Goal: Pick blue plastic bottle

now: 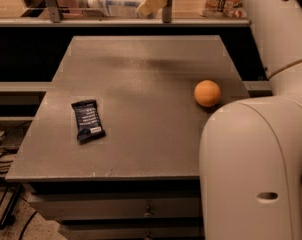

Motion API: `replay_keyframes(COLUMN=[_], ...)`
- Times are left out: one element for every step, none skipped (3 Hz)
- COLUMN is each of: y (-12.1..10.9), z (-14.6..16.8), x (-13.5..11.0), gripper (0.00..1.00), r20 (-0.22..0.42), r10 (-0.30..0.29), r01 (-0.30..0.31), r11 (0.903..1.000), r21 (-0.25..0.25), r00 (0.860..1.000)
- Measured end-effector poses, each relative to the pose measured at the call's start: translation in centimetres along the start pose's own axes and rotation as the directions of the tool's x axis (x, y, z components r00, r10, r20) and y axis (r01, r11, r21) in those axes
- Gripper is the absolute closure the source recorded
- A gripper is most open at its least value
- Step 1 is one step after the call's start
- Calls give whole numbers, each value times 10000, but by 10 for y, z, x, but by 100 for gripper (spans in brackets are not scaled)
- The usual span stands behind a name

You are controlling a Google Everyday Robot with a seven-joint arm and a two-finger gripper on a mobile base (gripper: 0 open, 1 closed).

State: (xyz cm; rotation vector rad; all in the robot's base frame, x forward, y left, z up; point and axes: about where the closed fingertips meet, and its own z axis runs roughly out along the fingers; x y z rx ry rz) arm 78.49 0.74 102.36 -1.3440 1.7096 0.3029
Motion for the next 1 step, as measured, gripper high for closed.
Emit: replay_keyframes(y=[2], z=[6], x=[-1], gripper=[100], r20=[15], r10=[9], r01=[-9], r11=[10000], r21=[-70], r00=[10000])
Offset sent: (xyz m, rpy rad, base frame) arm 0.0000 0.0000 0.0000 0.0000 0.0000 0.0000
